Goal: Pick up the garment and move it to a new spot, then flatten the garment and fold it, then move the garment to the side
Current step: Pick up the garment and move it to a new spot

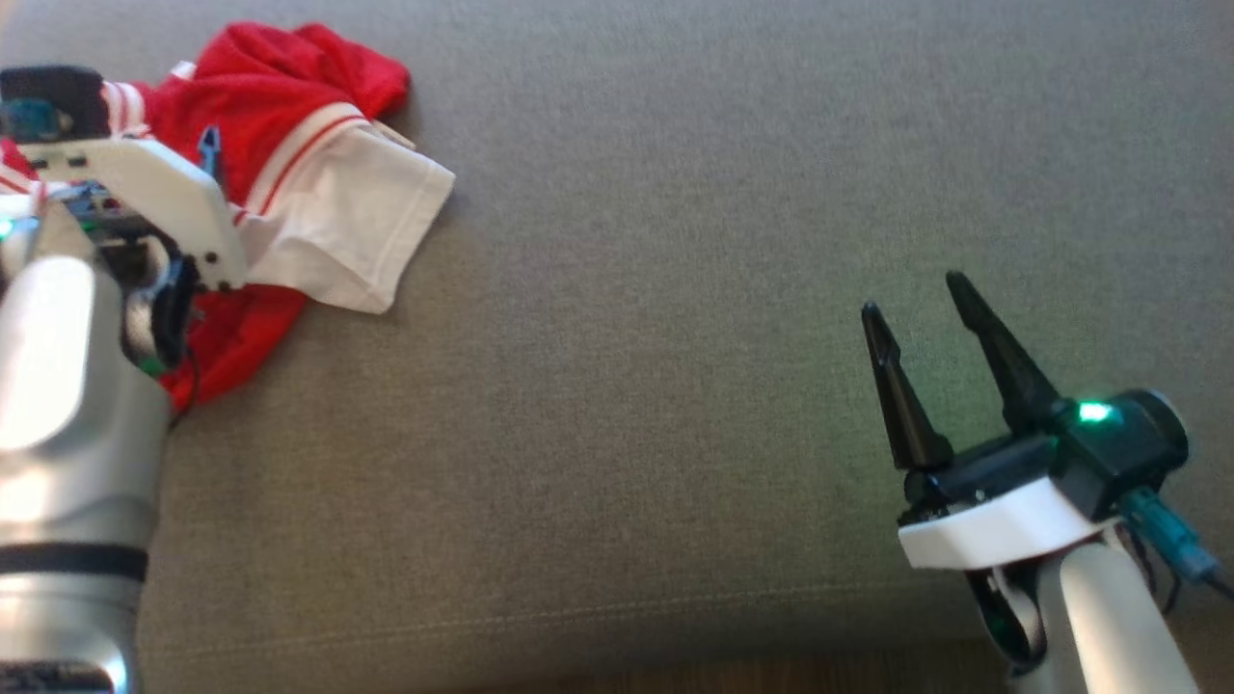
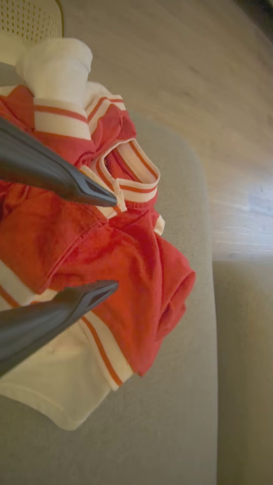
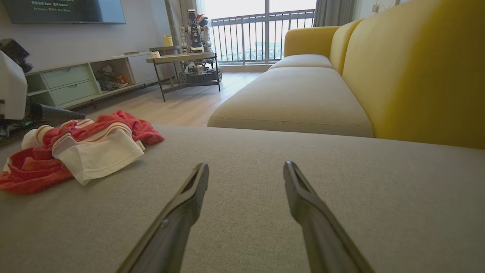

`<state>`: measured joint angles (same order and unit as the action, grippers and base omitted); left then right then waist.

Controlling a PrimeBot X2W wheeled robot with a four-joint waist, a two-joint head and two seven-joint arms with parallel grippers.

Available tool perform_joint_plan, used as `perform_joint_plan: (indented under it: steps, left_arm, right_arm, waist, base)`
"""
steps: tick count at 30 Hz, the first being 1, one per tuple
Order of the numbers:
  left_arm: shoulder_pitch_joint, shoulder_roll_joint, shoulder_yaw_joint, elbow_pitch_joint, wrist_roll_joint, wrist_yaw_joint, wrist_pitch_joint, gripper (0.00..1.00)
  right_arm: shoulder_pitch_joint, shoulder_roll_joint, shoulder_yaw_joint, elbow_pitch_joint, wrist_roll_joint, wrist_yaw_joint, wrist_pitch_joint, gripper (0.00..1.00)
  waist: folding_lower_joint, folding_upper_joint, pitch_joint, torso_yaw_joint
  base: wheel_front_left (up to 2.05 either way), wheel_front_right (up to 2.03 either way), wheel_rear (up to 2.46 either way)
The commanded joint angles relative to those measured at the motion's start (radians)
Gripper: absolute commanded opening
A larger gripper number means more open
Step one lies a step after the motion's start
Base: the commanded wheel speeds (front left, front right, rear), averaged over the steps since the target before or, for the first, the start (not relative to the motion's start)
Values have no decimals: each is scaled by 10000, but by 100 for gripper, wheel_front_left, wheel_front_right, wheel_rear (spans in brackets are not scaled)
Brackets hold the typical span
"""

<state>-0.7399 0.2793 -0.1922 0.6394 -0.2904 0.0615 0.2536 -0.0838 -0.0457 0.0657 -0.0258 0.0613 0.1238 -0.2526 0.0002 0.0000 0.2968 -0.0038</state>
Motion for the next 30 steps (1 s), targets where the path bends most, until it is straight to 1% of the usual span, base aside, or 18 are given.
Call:
perform_joint_plan:
  steps: [1, 3, 7, 9, 14, 15, 16, 17, 19, 24, 27, 29, 30]
  left_arm:
    - [-719, 609, 268, 102, 37, -72, 368, 100]
    - [-1119, 681, 182, 626, 60, -123, 819, 100]
    - [-1643, 732, 102, 1487, -21, -315, 1251, 100]
    - [-1755, 740, -18, 1826, 27, -406, 1303, 100]
    - [-1854, 664, -143, 2410, 89, -345, 939, 100]
    - [-1863, 647, -194, 2467, 132, -336, 797, 68]
    - [-1871, 633, -232, 2497, 166, -337, 581, 7]
    - [-1875, 604, -249, 2514, 175, -344, 316, 0]
    - [-1880, 562, -309, 2546, 228, -361, -245, 0]
    - [-1882, 455, -413, 2345, 401, -284, -2228, 0]
    - [-1850, 329, -436, 2146, 418, -250, -3243, 0]
    - [-1807, 232, -484, 1955, 427, -277, -3799, 0]
    - [-1807, 232, -484, 1955, 427, -277, -3799, 0]
  right_arm:
    - [-388, -45, 238, -401, -8, 69, -92, 100]
    - [-551, -45, 267, -445, 7, 69, -92, 100]
    - [-798, -45, 327, -524, 94, 69, -92, 100]
    - [-860, -45, 353, -526, 129, 69, -92, 100]
    - [-935, -45, 342, -499, 161, 69, -92, 100]
    - [-942, -45, 331, -483, 159, 69, -92, 100]
    - [-946, -45, 319, -465, 156, 69, -92, 100]
    - [-945, -45, 309, -445, 147, 69, -92, 100]
    - [-929, -45, 302, -408, 126, 69, -92, 100]
    - [-782, -45, 392, -324, 88, 69, -92, 100]
    - [-602, -45, 439, -254, 66, 69, -92, 100]
    - [-449, -45, 466, -196, 61, 69, -92, 100]
    - [-449, -45, 466, -196, 61, 69, -92, 100]
  waist:
    - [-2, 0, 483, -234]
    - [-2, 0, 721, -319]
    - [-2, 0, 1121, -470]
    - [-2, 0, 1243, -521]
    - [-2, 0, 1366, -566]
    - [-2, 0, 1355, -561]
    - [-2, 0, 1332, -549]
    - [-2, 0, 1293, -531]
    - [-2, 0, 1173, -478]
    - [-2, 0, 665, -327]
    - [-2, 0, 237, -226]
    - [-2, 0, -115, -165]
    - [-2, 0, -115, -165]
  base:
    - [0, 0, 0]
    - [0, 0, 0]
    - [0, 0, 0]
    - [0, 0, 0]
    - [0, 0, 0]
    - [0, 0, 0]
    - [0, 0, 0]
    - [0, 0, 0]
    - [0, 0, 0]
    - [0, 0, 0]
    - [0, 0, 0]
    - [0, 0, 0]
    - [0, 0, 0]
